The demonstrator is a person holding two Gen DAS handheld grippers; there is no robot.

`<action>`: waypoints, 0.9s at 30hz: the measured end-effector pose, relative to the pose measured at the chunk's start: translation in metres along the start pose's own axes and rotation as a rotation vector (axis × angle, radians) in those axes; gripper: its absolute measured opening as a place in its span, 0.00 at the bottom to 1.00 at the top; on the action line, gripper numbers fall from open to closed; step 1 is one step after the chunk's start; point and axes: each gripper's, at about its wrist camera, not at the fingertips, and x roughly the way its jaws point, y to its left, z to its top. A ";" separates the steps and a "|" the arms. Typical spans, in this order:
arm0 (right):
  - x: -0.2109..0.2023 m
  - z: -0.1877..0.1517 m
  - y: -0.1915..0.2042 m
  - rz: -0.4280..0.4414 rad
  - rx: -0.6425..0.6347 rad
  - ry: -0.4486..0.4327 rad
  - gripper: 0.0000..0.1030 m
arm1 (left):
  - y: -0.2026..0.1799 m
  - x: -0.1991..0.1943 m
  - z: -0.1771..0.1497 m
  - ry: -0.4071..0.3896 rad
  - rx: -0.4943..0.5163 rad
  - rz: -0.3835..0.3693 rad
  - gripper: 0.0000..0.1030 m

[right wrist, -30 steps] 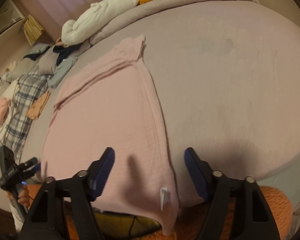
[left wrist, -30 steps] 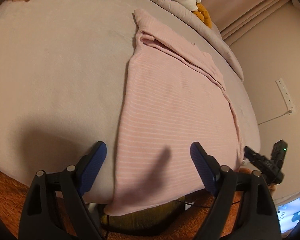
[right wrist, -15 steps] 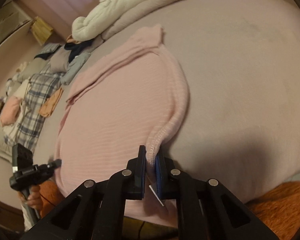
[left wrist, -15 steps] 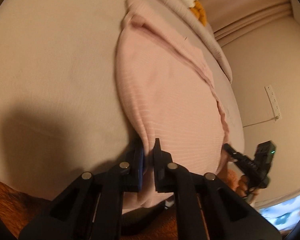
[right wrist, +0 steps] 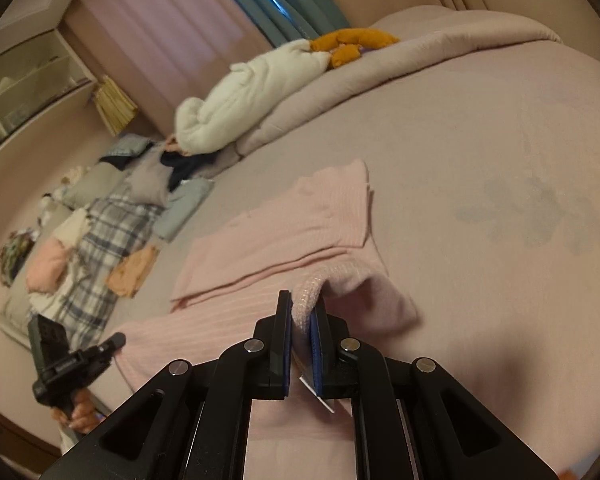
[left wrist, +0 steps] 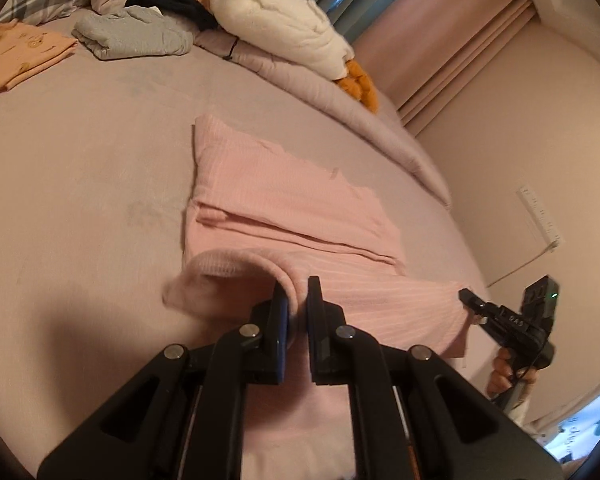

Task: Fold small clothes
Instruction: 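Grasp the hem of the folded sweater with both grippers, then lift the hem and fold it toward the collar with both grippers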

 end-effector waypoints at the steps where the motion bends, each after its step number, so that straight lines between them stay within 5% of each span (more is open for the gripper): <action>1: 0.010 0.002 -0.001 -0.025 -0.004 0.013 0.09 | 0.004 0.003 0.001 0.010 0.008 0.018 0.07; 11: 0.064 -0.002 -0.012 -0.178 -0.019 0.145 0.09 | 0.042 0.053 -0.008 0.141 -0.013 0.137 0.10; 18: 0.064 -0.007 -0.013 -0.204 -0.031 0.149 0.09 | 0.038 0.053 -0.009 0.128 -0.007 0.167 0.13; 21: 0.056 -0.007 -0.013 -0.209 -0.036 0.141 0.09 | 0.031 0.043 -0.010 0.116 0.005 0.172 0.24; 25: 0.040 -0.007 -0.011 -0.218 -0.037 0.125 0.32 | 0.027 0.021 -0.020 0.092 0.009 0.173 0.43; 27: 0.025 -0.010 -0.013 -0.213 -0.033 0.101 0.36 | 0.029 0.008 -0.028 0.086 -0.001 0.169 0.55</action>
